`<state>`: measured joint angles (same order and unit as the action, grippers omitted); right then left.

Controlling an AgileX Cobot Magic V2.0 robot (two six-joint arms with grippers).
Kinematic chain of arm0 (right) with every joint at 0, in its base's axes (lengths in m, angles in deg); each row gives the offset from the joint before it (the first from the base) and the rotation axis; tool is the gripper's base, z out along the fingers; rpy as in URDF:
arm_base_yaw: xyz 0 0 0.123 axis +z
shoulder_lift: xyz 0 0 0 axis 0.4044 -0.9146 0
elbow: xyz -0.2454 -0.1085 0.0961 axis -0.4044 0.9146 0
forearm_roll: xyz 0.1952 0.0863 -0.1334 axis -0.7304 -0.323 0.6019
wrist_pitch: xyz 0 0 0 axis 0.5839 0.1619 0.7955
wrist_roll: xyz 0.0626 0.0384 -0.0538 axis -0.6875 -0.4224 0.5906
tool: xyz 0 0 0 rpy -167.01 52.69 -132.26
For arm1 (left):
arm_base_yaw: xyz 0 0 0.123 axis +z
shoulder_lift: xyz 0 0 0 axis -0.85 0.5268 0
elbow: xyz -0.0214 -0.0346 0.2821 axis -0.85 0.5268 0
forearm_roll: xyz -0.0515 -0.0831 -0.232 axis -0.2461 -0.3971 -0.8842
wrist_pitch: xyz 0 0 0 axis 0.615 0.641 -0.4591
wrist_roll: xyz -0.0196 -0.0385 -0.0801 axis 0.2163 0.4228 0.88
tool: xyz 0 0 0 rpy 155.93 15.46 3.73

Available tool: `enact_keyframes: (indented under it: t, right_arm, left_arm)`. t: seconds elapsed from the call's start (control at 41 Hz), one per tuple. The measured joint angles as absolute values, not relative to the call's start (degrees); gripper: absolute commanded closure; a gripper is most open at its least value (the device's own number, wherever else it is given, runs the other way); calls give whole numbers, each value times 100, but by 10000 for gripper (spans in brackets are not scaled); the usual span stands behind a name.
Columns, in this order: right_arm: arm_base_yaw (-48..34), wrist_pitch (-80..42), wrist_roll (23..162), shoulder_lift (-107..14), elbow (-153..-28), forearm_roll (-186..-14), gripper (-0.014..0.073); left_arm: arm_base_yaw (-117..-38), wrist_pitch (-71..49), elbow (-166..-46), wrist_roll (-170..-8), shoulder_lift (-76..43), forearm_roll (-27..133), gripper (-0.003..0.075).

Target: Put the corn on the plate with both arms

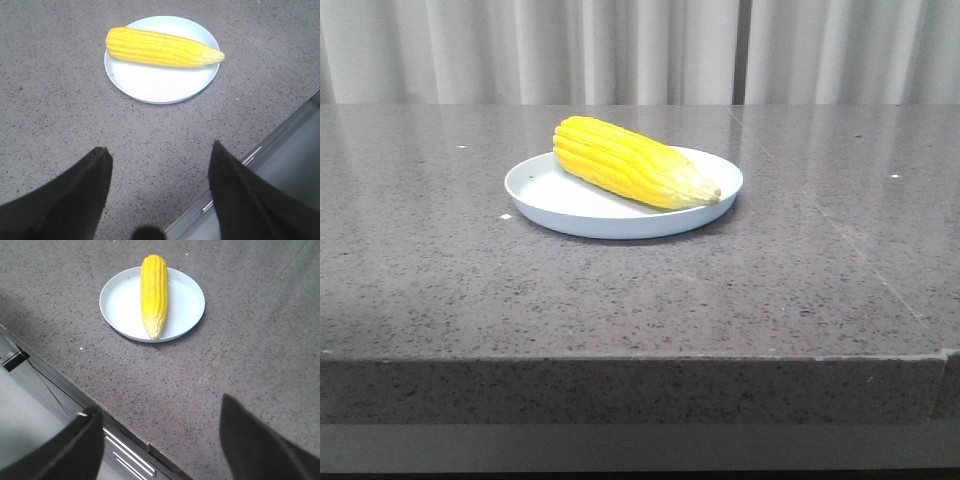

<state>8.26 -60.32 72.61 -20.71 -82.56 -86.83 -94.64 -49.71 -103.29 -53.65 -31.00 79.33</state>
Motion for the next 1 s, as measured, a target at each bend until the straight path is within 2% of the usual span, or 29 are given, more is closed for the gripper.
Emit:
enact_keyframes:
  t: [0.122,0.268,0.365,0.999]
  right_arm:
    - [826,-6042,7261,-2062,-8243,-8683,529]
    - [826,-6054,7261,-2062,-8243,-8683,687]
    - [826,-6054,7261,-2062,-8243,-8683,680]
    - [826,-6054,7261,-2062,-8243,-8683,680]
  left_arm:
    - [-9464,-4971,-10329,-5365,-3100,7933,502]
    - [-9464,-4971,-10329,-5365,-3100,7933,659]
    - [-9464,-4971,-10329,-5365,-3100,7933,742]
    - [-9464,-4971,-10329,-5365,-3100,7933,741]
